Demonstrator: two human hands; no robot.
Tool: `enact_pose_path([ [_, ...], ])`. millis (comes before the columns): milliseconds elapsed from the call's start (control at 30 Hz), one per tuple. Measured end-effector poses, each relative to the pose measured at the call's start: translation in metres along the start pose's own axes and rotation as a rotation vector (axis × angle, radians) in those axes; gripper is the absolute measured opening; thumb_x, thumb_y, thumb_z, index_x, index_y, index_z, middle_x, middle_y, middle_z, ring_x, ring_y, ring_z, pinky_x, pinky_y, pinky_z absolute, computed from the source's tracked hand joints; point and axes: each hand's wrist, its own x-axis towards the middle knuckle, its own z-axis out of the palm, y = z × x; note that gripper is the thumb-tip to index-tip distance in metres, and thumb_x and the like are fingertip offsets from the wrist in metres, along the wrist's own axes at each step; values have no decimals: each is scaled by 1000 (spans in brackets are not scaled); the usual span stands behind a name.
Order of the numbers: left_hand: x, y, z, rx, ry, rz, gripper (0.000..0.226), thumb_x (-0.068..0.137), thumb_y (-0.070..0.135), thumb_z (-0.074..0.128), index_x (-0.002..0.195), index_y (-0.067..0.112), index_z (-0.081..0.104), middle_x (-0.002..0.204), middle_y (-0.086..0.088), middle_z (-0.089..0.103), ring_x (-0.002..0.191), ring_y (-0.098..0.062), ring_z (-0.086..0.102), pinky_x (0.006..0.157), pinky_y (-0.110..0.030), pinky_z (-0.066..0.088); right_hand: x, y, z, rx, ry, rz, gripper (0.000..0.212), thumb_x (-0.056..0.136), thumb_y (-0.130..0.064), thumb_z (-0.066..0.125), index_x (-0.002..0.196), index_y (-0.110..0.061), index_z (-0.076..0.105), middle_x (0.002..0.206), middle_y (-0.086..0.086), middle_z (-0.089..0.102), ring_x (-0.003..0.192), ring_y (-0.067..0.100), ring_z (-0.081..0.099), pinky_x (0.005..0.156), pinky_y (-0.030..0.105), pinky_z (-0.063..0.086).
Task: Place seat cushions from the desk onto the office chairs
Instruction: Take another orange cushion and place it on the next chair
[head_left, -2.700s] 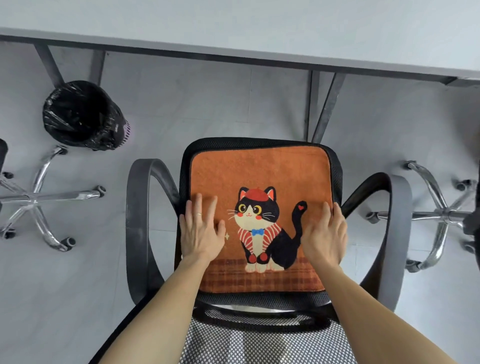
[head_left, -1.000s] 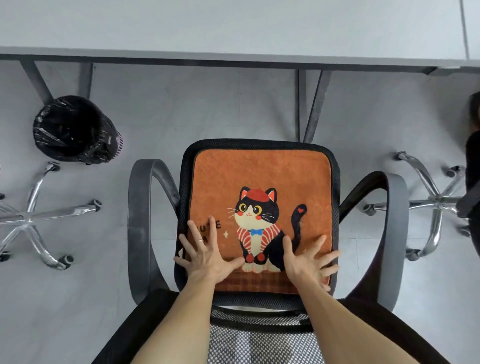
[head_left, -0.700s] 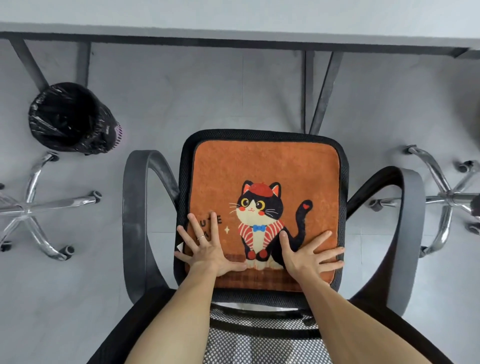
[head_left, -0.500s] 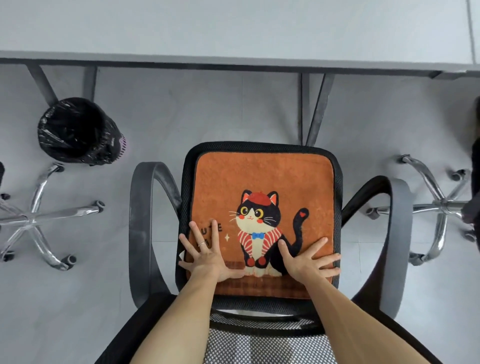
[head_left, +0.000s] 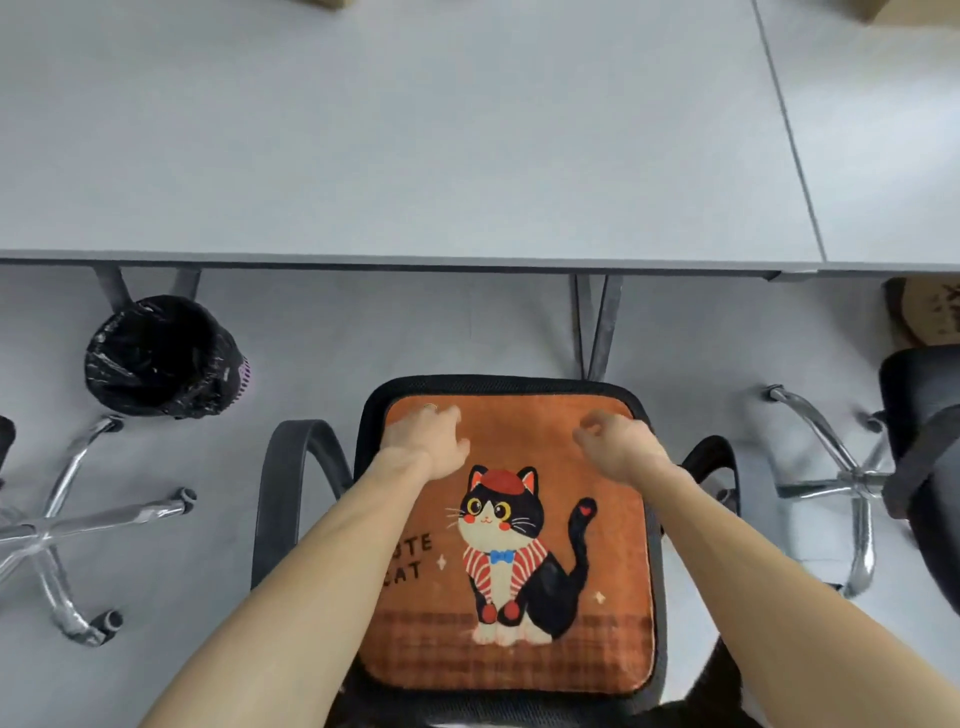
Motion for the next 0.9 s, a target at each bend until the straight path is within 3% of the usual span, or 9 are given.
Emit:
enact_pose_path([
  [67,15,-4,4,-10,77,7,64,95,55,46,152,29,32,159,-8,30,142,-31,33,110,-46,37,16,-3,4,2,86,-49,54,97,-45,45,147,-25,44,152,11,42,137,34,41,107,44,41],
  [133,26,-9,18,1,59,2,81,89,68,46,157,38,12,167,-6,3,152,-34,6,119,-53,16,25,-1,18,-68,82,-43,70,93,-61,46,156,-38,23,166,7,11,150,37,12,116,57,23],
  [233,41,-18,50,8,-78,-44,107,74,87,46,151,48,-19,158,-2,-35,146,-41,-26,115,-67,-4,37,13,45,-135,-29,-14,92,81,-83,40,154,-52,-7,163,-8,-27,150,34,-23,112,72,5],
  [367,48,-27,84,90,-73,-47,135,55,97,50,138,45,-43,138,-5,-61,131,-45,-46,109,-72,-15,43,34,77,-221,-24,-55,101,76,-90,35,147,-52,-27,154,-10,-44,143,33,-39,110,77,5],
  [667,63,-26,84,114,-88,-55,142,53,91,62,136,46,-44,141,-6,-57,132,-47,-44,110,-69,-13,58,26,77,-190,3,-14,104,74,-87,43,151,-51,-15,160,-10,-33,145,33,-35,108,78,5],
  [800,39,-26,83,45,92,-24,111,77,77,57,154,42,-15,162,-5,-28,148,-41,-19,121,-58,0,29,32,81,-113,185,-7,80,88,-67,46,155,-46,5,166,-6,-12,152,30,-16,113,72,8],
  [900,5,-33,105,-79,232,-145,85,92,58,54,158,33,6,166,-7,-7,151,-37,0,121,-53,14,-5,40,100,67,233,177,73,93,-51,48,155,-35,14,166,-1,-2,152,30,0,115,68,17],
])
